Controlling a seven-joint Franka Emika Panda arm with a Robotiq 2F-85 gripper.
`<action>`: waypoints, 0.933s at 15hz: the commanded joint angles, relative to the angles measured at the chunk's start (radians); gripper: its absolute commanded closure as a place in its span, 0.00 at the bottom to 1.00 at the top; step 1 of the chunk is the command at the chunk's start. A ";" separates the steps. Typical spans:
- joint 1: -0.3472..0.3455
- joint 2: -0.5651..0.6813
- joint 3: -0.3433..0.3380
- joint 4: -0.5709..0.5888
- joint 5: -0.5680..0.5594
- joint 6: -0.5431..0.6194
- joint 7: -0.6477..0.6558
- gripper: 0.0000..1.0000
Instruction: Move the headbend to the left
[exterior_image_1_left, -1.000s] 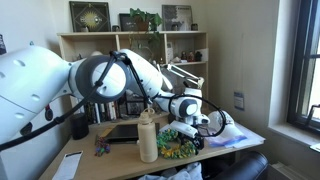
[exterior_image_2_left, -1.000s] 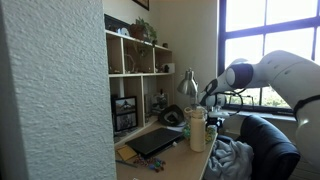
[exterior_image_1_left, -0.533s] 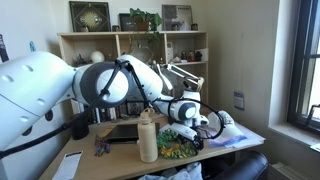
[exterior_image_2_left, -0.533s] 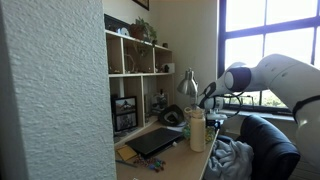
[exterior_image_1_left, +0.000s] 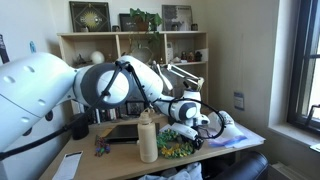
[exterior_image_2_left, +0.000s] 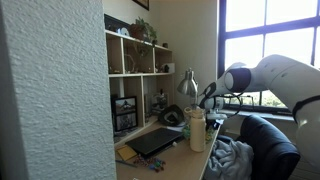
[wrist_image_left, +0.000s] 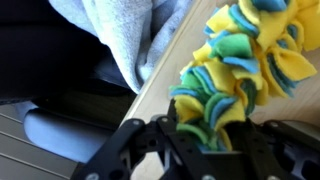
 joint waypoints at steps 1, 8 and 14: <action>0.001 0.006 -0.001 0.010 -0.001 0.011 0.038 0.90; -0.015 -0.027 0.008 -0.018 0.017 -0.006 0.056 0.98; -0.036 -0.076 0.014 -0.057 0.050 -0.011 0.046 0.98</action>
